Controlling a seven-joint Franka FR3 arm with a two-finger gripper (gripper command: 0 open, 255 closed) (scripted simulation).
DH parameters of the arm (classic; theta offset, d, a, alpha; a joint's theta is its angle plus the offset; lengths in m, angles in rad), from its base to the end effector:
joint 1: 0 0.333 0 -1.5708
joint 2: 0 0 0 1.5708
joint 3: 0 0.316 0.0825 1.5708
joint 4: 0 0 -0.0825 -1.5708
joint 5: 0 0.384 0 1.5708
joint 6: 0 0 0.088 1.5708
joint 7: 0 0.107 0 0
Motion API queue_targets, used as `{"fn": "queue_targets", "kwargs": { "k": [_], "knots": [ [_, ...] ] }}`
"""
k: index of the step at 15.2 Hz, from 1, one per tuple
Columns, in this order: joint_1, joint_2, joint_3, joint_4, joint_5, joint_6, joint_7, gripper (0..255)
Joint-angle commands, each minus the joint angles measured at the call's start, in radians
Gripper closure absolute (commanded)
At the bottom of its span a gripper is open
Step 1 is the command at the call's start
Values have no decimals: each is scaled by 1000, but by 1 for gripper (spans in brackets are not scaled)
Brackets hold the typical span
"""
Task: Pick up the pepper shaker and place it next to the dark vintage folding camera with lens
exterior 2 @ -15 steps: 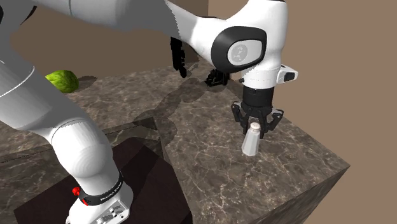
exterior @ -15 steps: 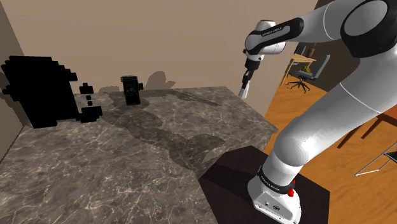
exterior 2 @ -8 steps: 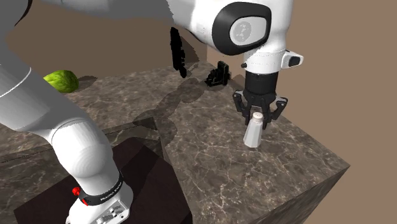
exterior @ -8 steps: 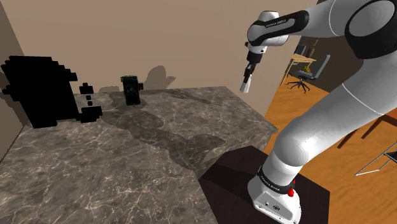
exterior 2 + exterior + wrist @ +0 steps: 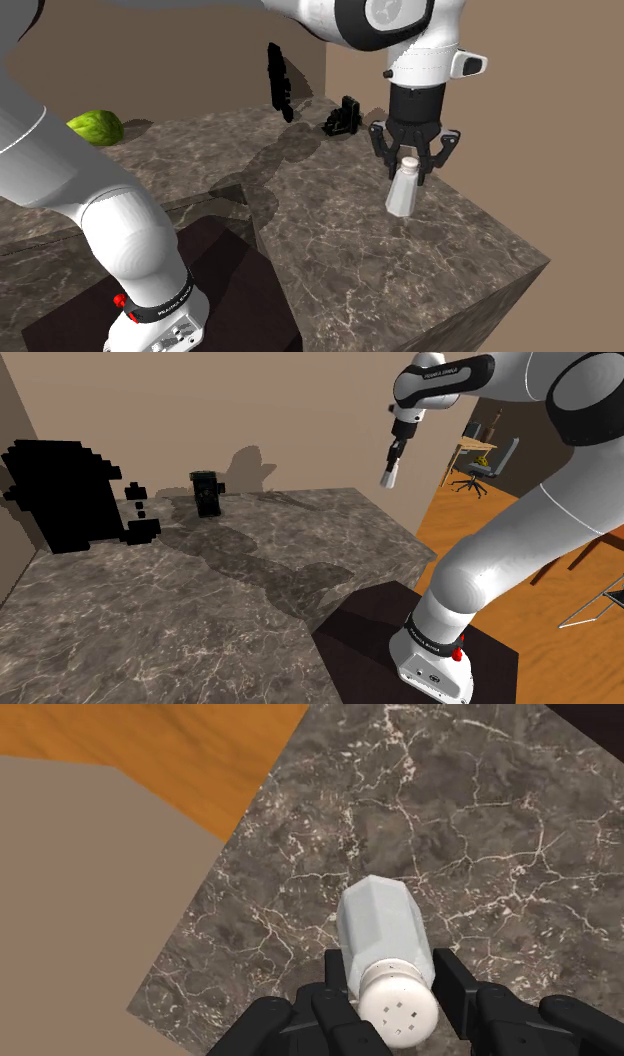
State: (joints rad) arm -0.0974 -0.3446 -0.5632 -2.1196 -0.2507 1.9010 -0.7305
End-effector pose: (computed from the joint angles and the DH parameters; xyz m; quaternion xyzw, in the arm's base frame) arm 0.3505 -0.3269 0.5381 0.9955 0.0807 0.0131 0.0486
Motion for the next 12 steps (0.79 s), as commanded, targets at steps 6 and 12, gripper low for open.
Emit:
{"fn": "queue_targets", "kwargs": {
  "k": [6,12],
  "knots": [
    [11,-4,27,70,9,-78,17,255],
    [62,11,125,66,35,-84,158,255]
  ]
}}
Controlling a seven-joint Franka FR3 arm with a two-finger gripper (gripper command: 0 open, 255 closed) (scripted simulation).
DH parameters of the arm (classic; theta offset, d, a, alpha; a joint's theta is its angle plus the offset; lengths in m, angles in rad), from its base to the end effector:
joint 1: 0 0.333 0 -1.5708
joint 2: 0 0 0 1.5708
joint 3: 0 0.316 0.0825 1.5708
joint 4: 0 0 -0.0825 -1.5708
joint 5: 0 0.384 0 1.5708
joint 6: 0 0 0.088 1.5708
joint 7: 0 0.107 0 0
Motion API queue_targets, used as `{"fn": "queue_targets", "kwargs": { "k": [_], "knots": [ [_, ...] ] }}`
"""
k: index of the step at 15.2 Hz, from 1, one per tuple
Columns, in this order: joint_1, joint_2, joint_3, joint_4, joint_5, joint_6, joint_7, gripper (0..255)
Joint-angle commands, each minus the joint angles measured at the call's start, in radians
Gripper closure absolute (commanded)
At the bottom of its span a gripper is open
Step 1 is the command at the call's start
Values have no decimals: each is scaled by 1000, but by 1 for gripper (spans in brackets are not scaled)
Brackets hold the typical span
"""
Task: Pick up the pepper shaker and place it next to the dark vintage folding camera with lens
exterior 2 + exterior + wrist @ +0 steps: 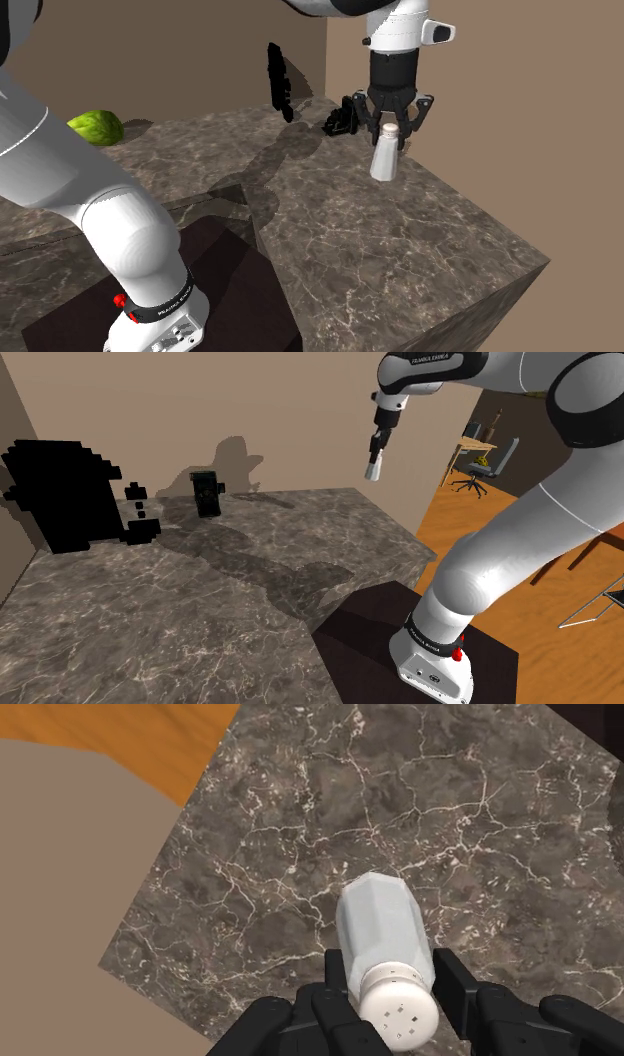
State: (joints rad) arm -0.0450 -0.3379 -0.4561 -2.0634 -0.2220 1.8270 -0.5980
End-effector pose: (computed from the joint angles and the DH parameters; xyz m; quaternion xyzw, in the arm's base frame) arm 0.3947 -0.2637 0.5650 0.9954 0.0814 0.0130 0.0486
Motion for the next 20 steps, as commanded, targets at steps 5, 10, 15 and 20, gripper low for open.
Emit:
{"fn": "queue_targets", "kwargs": {
  "k": [5,10,15,20],
  "knots": [
    [57,45,91,36,36,-14,133,255],
    [104,109,156,91,67,-21,233,255],
    [150,194,213,176,95,-35,325,255],
    [195,298,262,292,119,-58,410,255]
  ]
}}
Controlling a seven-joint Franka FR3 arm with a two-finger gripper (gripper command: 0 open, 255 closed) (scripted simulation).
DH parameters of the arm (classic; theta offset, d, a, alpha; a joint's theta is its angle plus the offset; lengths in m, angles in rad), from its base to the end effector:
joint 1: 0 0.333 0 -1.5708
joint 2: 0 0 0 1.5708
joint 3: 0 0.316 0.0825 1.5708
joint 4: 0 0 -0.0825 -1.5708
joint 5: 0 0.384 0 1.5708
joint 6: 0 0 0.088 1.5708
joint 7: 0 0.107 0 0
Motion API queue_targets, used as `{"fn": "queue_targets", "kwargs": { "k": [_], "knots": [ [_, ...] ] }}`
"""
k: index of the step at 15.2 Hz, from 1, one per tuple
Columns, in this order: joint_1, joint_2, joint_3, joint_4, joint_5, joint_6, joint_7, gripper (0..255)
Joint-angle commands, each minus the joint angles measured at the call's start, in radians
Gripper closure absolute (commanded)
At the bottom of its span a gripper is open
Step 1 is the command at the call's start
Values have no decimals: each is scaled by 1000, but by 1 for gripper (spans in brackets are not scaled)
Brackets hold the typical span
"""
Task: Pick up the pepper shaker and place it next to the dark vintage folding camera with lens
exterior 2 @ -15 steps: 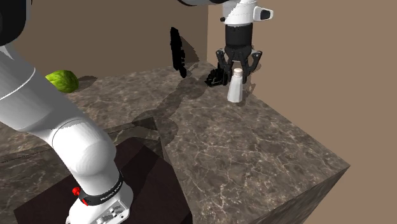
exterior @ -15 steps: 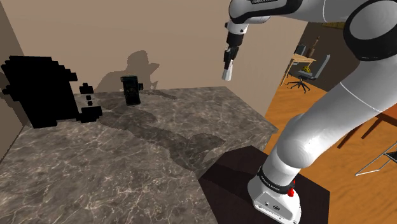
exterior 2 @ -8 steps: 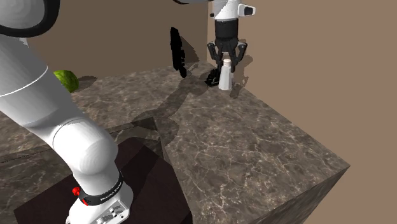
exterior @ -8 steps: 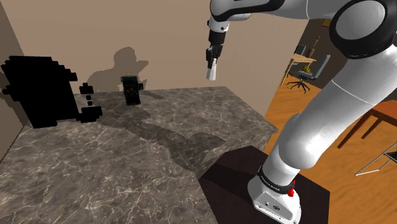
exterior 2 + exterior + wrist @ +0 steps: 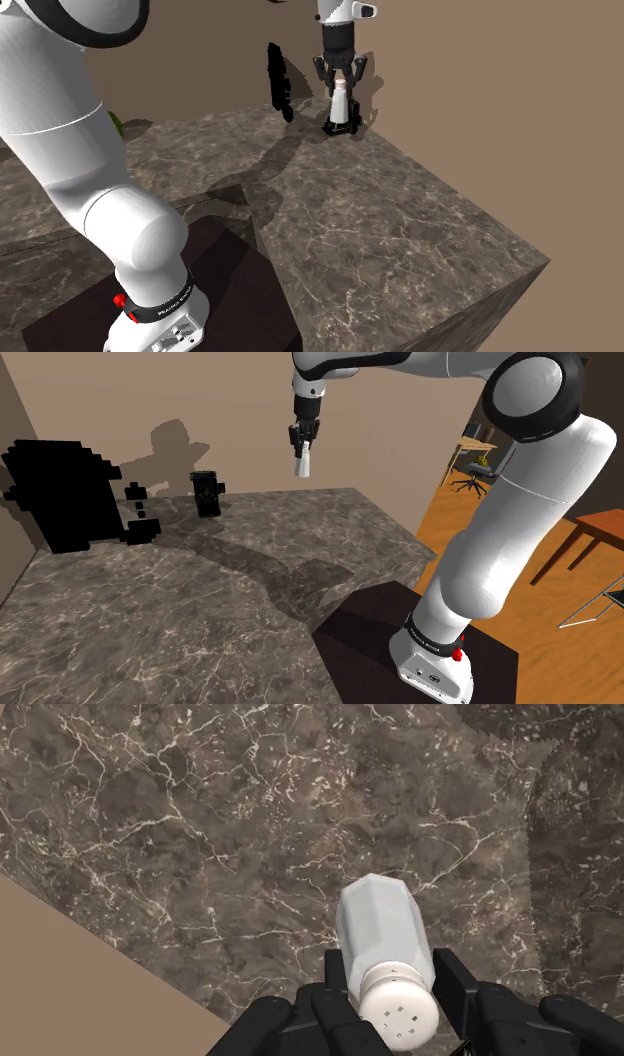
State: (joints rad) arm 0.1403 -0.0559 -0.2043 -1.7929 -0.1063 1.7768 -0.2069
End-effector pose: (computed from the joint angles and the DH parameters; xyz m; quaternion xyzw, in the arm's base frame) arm 0.5477 -0.0468 0.5673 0.9954 0.0812 0.0129 0.0487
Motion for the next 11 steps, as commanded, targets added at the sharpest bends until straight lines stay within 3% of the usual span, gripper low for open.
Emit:
{"fn": "queue_targets", "kwargs": {
  "k": [1,11],
  "knots": [
    [18,39,19,49,8,-14,36,255],
    [100,325,91,423,38,-119,181,255]
  ]
}}
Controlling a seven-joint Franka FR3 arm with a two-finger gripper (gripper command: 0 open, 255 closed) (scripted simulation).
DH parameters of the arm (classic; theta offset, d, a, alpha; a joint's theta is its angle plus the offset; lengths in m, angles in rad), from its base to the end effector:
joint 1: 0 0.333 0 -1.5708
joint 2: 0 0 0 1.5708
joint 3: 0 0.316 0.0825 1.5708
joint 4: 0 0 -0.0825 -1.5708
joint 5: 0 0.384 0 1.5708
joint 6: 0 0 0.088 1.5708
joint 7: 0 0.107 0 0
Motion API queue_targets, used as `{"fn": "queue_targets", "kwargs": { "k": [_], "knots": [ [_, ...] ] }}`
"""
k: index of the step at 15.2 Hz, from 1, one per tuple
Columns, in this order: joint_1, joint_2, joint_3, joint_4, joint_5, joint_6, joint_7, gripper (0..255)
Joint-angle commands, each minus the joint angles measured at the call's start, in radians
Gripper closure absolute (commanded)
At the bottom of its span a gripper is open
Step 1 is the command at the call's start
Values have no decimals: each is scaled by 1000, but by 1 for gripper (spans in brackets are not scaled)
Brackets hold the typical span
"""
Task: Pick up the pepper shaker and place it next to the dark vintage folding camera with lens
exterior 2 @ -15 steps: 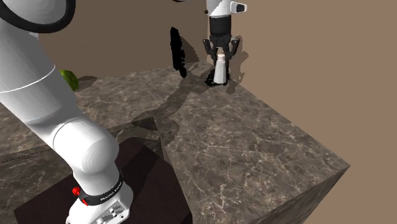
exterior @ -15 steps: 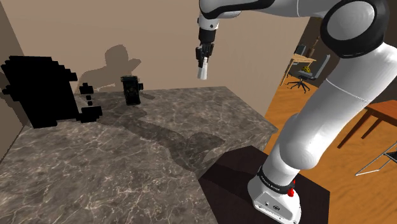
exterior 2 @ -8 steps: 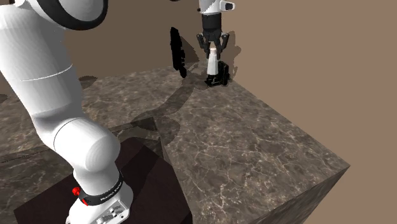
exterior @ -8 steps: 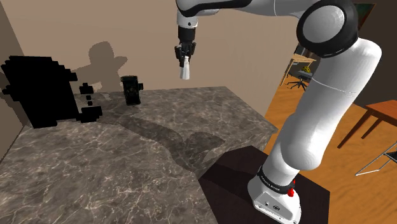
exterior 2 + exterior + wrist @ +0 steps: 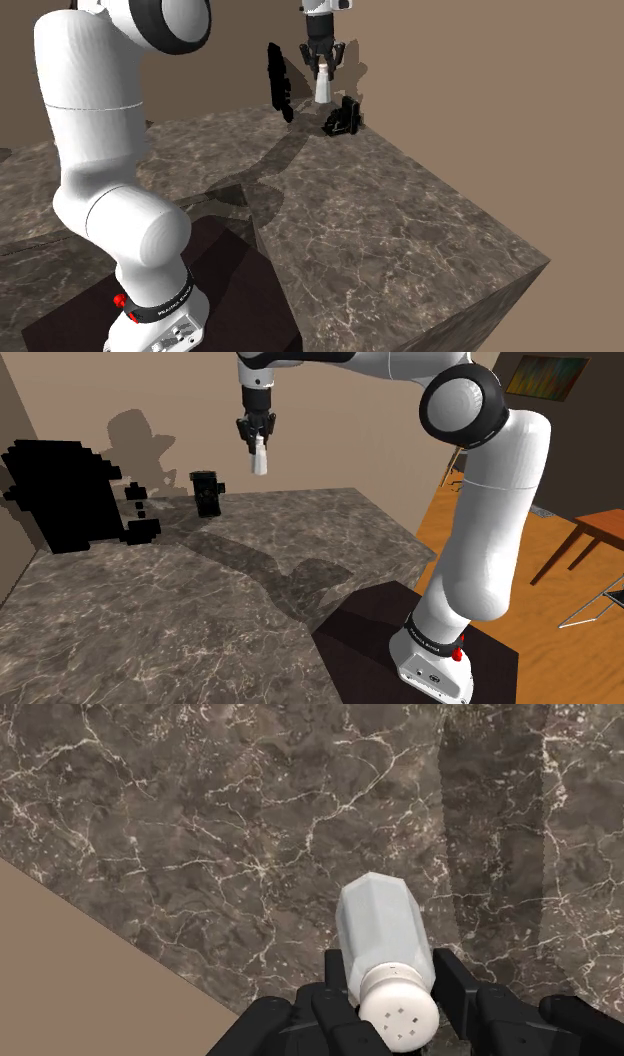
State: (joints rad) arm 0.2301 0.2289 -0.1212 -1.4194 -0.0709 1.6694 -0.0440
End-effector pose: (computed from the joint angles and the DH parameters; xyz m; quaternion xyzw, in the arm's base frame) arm 0.6272 0.0702 0.5708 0.9954 0.0811 0.0130 0.0486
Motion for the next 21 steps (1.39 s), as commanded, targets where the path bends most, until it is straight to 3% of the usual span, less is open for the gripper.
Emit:
{"fn": "queue_targets", "kwargs": {
  "k": [1,6,21],
  "knots": [
    [18,76,13,102,5,-29,31,255],
    [54,307,35,458,15,-160,89,255],
    [62,241,35,149,9,82,108,255]
  ]
}}
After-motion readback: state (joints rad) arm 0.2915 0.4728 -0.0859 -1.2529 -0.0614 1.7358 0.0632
